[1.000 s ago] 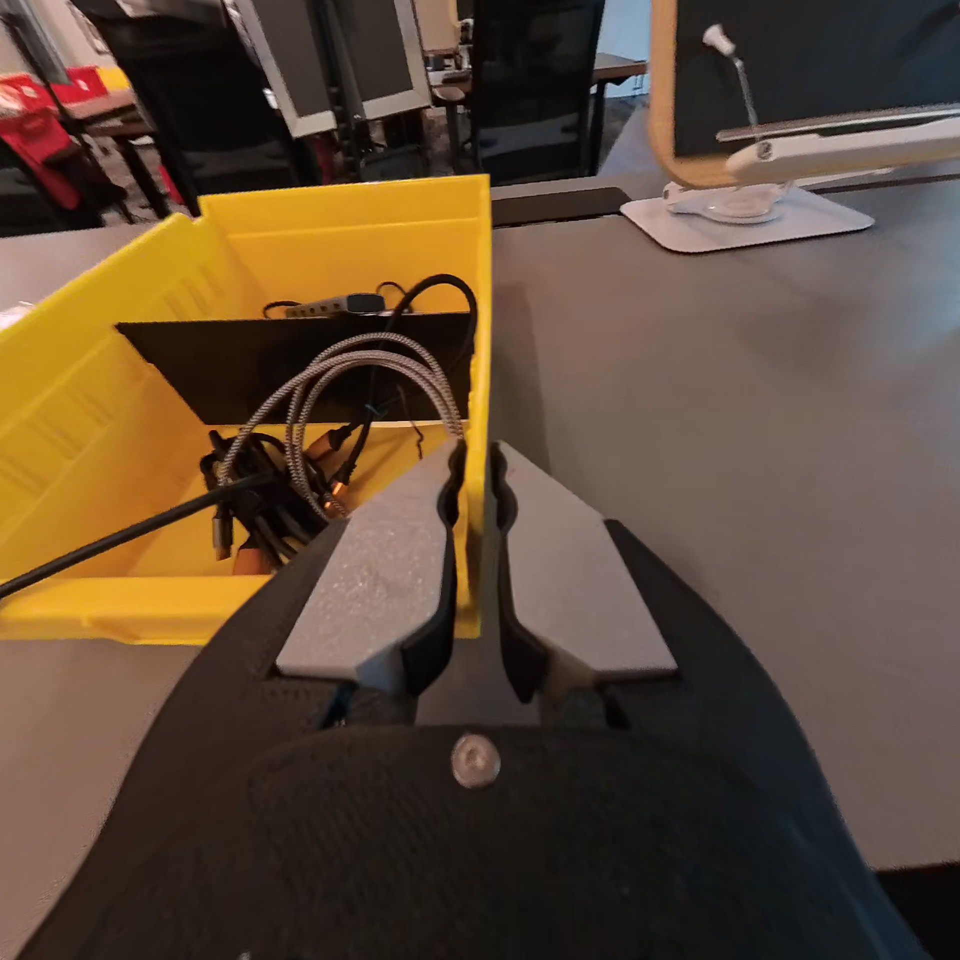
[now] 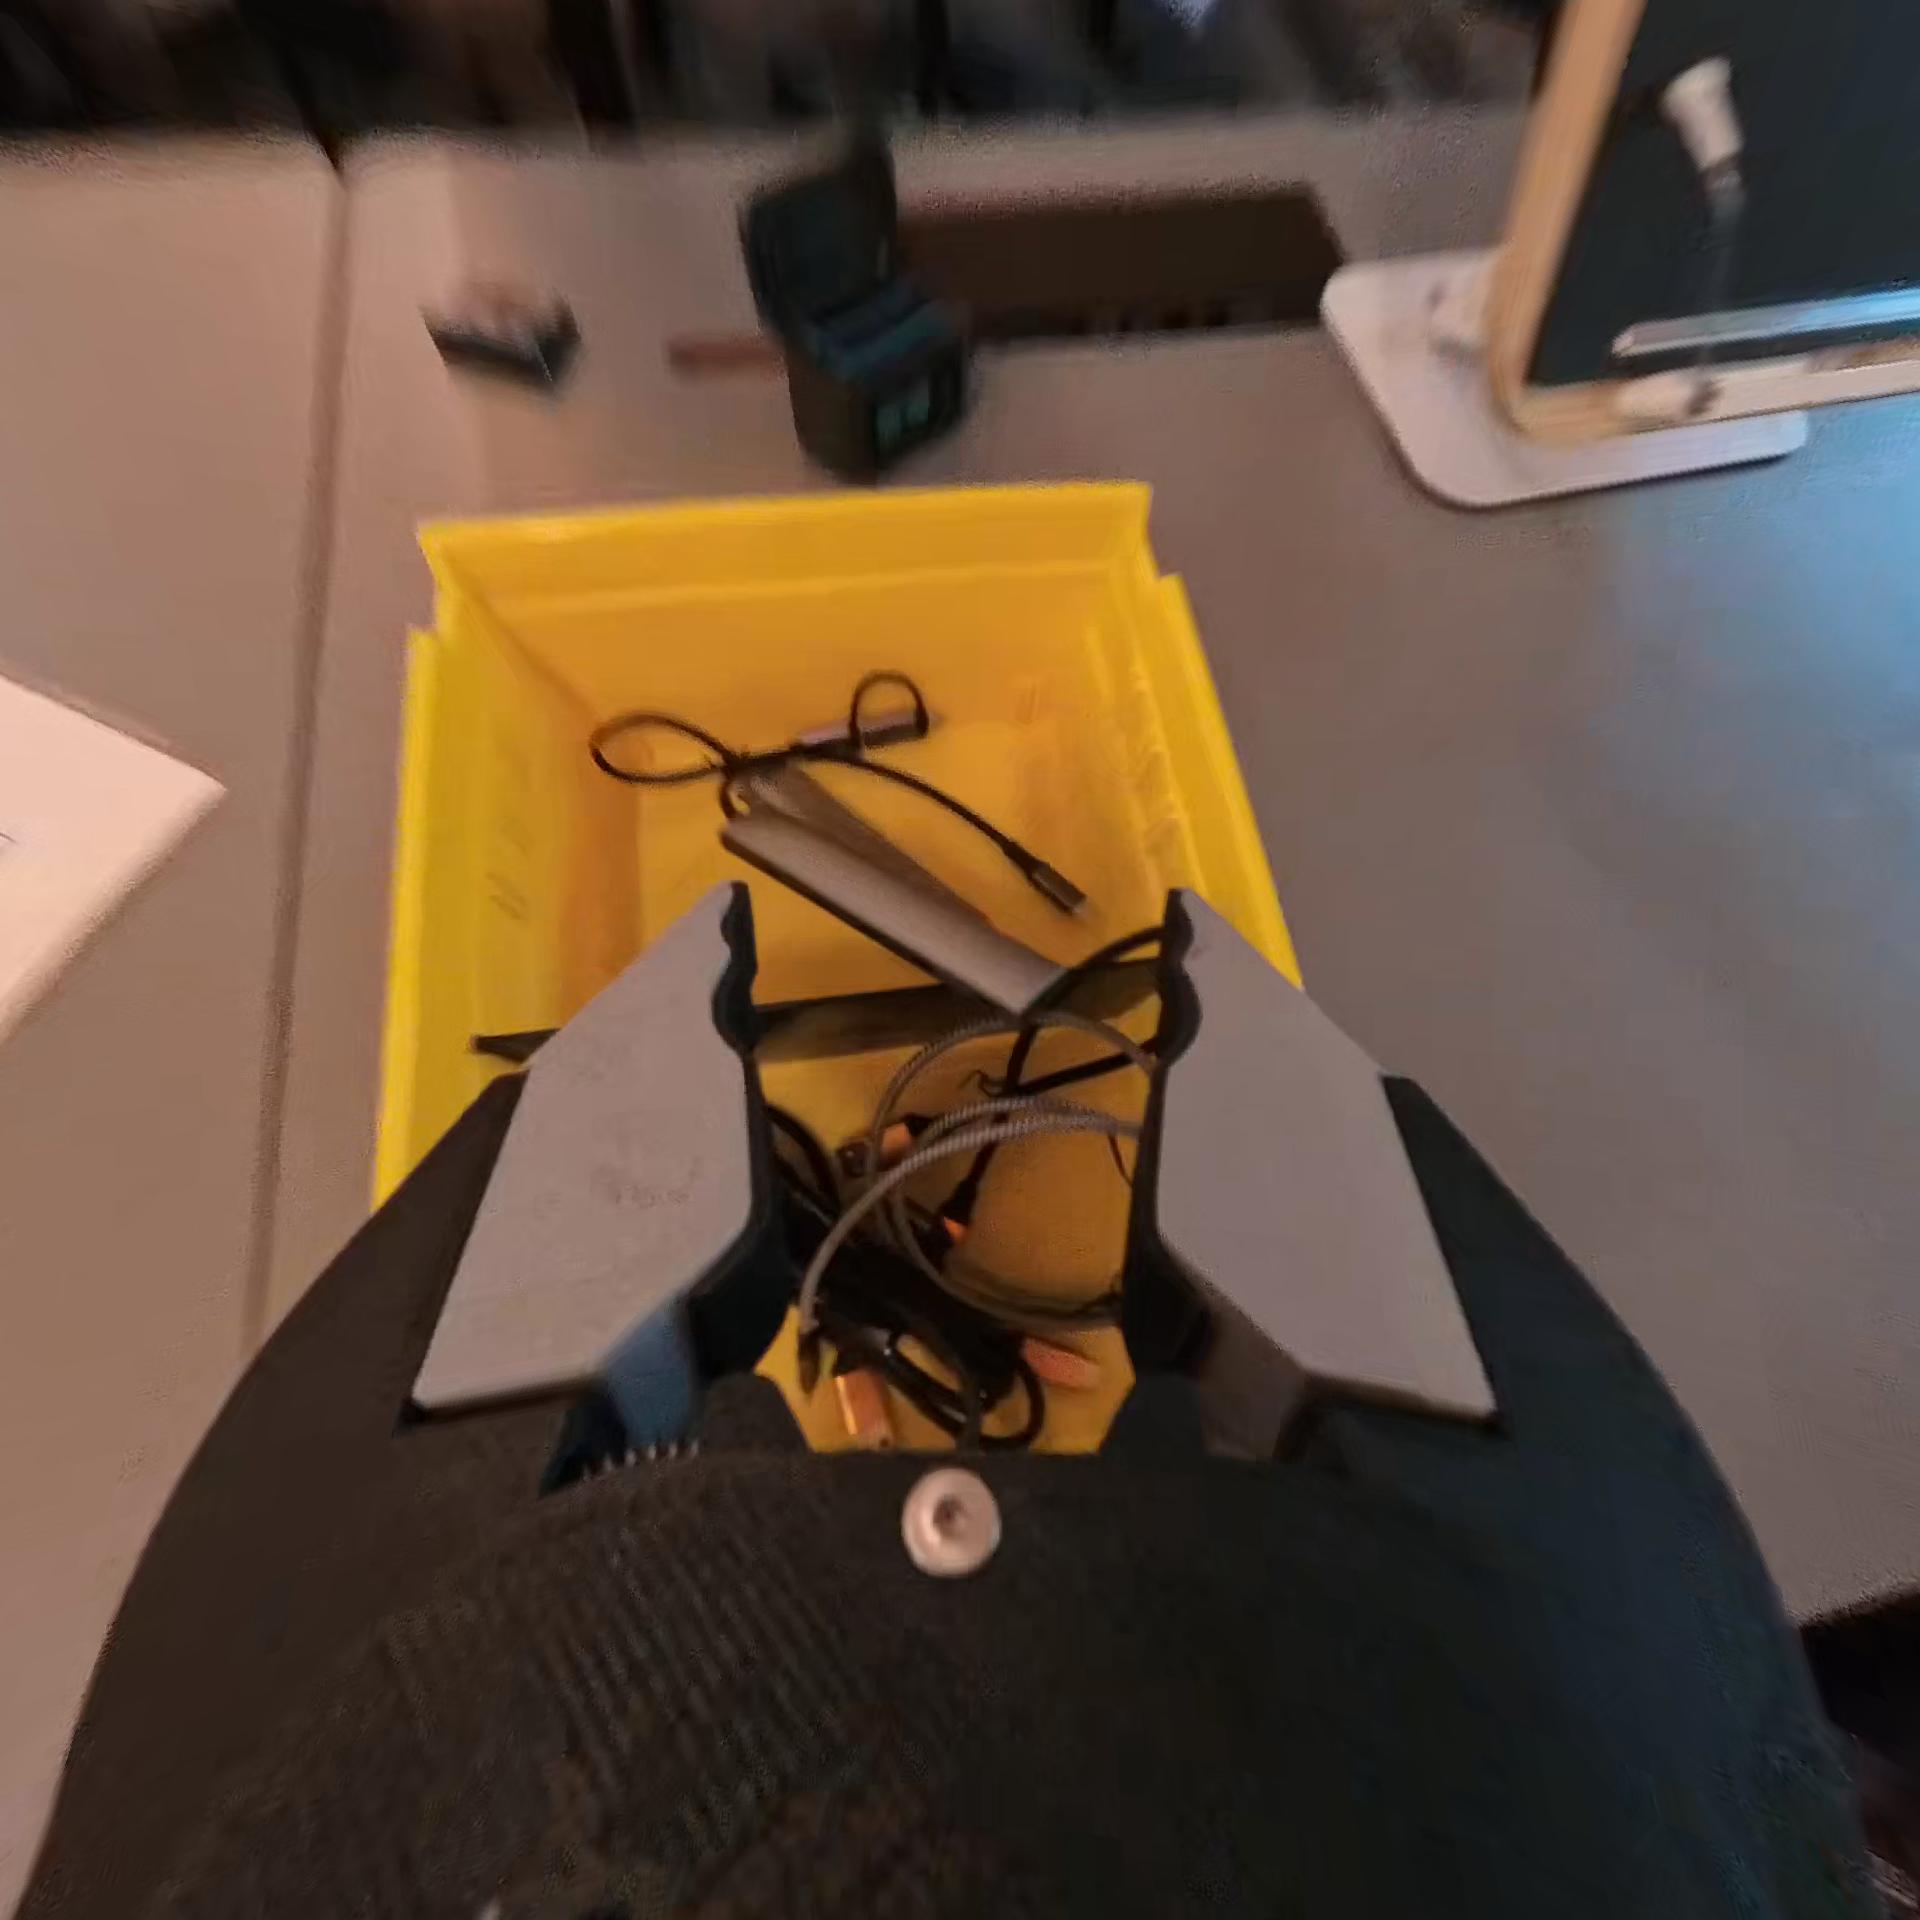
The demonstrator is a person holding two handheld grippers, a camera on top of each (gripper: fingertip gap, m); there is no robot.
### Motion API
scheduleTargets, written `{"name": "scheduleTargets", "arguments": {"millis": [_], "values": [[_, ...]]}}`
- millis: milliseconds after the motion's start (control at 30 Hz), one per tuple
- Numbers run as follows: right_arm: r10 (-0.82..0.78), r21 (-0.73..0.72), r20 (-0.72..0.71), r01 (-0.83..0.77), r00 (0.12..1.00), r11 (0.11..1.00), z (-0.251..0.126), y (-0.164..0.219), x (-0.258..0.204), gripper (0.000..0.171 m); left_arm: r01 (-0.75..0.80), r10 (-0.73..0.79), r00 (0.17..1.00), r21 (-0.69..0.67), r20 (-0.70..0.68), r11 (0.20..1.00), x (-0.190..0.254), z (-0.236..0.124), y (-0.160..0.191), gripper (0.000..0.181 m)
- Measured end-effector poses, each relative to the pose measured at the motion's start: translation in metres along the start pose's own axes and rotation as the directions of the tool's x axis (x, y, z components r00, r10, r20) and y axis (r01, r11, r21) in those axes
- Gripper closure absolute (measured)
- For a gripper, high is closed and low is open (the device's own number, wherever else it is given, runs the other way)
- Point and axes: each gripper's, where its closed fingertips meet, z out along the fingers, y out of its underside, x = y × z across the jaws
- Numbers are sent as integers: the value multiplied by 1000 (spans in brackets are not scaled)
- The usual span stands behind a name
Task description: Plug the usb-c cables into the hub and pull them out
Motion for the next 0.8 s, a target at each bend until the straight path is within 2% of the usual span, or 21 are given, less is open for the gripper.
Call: {"name": "scheduleTargets", "arguments": {"millis": [67, 133, 233, 367, 433, 467, 500, 533, 567, 633, 700, 800], "values": [[-33, -28, 64, 35, 997, 999, 33, -2, -8, 97, 181, -199, 976, -194, -82, 964, -11, 31, 4, 93], [-52, -43, 107, 57, 993, 997, 60, -1, -13, 98, 337, -361, 932, -345, -6, 876, -34, 51, 16, 87], [-55, -29, 161, 61, 985, 998, 88, 2, -18, 102, 411, -407, 907, -442, 110, 798, -55, 62, 36, 87], [-47, -1, 149, 48, 988, 999, 113, 20, -3, 111, 413, -439, 896, -482, 63, 773, -40, 77, 37, 96], [-9, -13, 143, 11, 990, 1000, 123, 38, 8, 116, 371, -404, 913, -529, 58, 763, -33, 85, 45, 107], [23, -37, 165, -17, 986, 999, 125, 47, 8, 117, 339, -367, 929, -531, 55, 777, -31, 89, 44, 123], [60, -64, 195, -48, 979, 997, 125, 52, 7, 119, 315, -340, 939, -542, 58, 779, -28, 92, 43, 122], [86, -65, 219, -73, 972, 995, 122, 52, 6, 122, 281, -296, 953, -563, 67, 777, -27, 93, 45, 125], [92, -38, 226, -85, 970, 996, 119, 48, 6, 126, 223, -214, 973, -591, 87, 775, -30, 93, 49, 145], [66, 10, 197, -69, 978, 998, 115, 42, 11, 131, 150, -122, 989, -606, 87, 781, -31, 92, 45, 148], [27, 7, 157, -28, 987, 1000, 115, 44, 14, 132, 109, -58, 992, -563, 109, 819, -36, 87, 27, 161], [-33, -25, 126, 36, 991, 999, 118, 51, 14, 135, -19, 130, 968, -456, 214, 890, -51, 65, -18, 162]]}}
